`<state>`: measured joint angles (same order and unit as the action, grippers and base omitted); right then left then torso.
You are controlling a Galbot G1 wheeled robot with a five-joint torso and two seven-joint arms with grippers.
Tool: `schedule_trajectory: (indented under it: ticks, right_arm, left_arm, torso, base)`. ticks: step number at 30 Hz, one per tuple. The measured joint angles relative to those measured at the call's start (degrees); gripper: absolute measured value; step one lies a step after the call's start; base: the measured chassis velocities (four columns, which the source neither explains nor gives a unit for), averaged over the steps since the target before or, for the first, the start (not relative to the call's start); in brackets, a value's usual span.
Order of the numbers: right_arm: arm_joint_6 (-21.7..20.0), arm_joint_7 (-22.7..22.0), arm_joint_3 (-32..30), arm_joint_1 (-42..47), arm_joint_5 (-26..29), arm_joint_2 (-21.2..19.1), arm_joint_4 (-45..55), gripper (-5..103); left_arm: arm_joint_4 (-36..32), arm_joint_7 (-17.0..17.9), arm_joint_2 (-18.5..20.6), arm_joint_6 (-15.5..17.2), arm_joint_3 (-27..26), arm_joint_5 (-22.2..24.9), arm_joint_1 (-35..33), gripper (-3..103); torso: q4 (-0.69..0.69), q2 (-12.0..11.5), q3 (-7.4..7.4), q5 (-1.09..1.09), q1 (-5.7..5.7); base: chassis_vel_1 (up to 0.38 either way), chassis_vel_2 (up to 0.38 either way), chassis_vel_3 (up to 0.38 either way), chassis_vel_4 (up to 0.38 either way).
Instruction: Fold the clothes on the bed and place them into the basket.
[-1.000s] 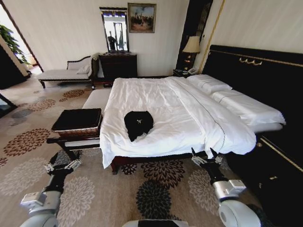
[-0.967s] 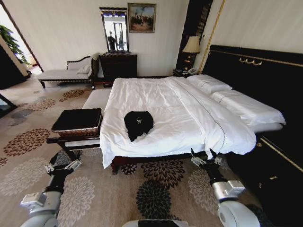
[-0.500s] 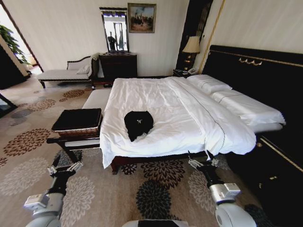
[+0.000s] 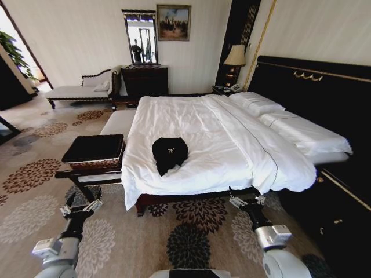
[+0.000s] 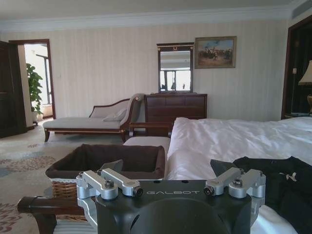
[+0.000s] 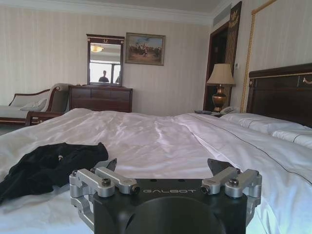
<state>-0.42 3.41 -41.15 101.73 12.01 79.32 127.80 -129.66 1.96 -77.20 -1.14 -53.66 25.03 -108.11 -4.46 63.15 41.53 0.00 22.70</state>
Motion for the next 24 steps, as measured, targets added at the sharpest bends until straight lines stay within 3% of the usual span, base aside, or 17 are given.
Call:
schedule_trajectory:
  ticks: [24]
  right_arm:
    - [-2.30, -1.87, 0.68, -0.67, 0.41, 0.06, -0.84, 100]
  left_arm:
    - [0.87, 0.08, -0.39, 0.36, 1.03, -0.24, 0.39, 100]
  torso:
    - [0.00, 0.00, 0.00, 0.00, 0.00]
  base:
    - [-0.110, 0.114, 0.110, -0.117]
